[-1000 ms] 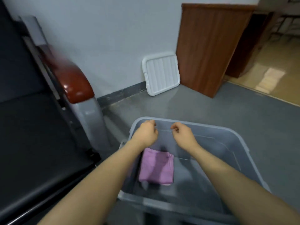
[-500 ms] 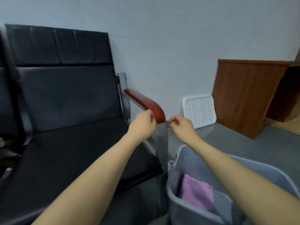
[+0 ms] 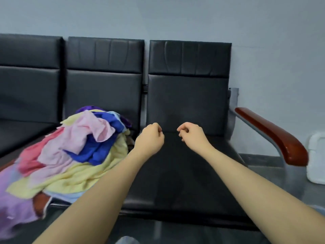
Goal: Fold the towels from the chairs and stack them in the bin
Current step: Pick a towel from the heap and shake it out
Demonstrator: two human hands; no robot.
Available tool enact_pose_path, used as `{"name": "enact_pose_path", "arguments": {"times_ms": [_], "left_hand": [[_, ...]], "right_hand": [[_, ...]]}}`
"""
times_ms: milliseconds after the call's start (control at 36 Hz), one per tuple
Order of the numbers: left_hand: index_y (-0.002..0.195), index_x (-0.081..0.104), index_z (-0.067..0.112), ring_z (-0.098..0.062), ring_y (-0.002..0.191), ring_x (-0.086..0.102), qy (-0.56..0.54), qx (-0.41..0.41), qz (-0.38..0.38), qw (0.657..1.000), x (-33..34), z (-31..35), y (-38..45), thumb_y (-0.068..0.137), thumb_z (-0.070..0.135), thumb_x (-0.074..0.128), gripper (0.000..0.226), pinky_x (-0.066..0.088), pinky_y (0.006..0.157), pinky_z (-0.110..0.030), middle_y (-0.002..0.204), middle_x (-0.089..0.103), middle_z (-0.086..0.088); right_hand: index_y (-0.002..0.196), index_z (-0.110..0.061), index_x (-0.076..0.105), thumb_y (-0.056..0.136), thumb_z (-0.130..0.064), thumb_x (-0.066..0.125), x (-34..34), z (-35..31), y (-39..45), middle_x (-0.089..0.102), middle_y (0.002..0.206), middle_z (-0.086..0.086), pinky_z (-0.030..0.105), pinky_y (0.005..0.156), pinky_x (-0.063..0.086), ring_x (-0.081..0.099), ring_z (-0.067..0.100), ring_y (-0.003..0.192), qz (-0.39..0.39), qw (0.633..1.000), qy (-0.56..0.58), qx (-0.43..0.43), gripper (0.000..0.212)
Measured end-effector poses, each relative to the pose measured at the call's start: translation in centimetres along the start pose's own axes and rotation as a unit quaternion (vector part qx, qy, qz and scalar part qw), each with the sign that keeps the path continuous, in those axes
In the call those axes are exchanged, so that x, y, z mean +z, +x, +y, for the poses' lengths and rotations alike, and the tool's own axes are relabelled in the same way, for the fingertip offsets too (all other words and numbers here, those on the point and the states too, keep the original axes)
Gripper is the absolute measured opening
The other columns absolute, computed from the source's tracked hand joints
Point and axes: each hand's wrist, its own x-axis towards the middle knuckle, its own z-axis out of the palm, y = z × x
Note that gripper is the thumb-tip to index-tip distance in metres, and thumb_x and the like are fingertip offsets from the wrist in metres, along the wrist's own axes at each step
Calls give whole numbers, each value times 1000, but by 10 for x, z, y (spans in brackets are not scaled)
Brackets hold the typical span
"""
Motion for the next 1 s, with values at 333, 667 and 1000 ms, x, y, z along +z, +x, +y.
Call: {"name": "enact_pose_path", "arguments": {"times_ms": [333,667,1000], "left_hand": [[102,57,7,-32,99,53,159,-78,97,979,-71,-152,41,91,14,47,16,41,79,-38,113,57,-13],[134,35,10,-33,116,46,271,-195,68,940,-73,-215,73,92,28,51,48,33,96,-36,128,51,-10],[82,57,6,-27,74,45,139,-25,286,948,-71,-207,55,80,7,54,4,36,61,-34,85,51,-11]], "right_hand": [[100,-14,67,87,-2,49,156,-96,76,65,90,-1,23,76,44,58,17,86,-115,985,60,-113,25],[150,-22,19,90,-38,56,232,-107,102,34,151,0,41,107,21,30,28,137,-227,960,-87,-142,73],[95,-24,50,93,-28,46,233,-97,92,53,101,-3,42,85,48,52,18,96,-101,975,117,-157,6]]}}
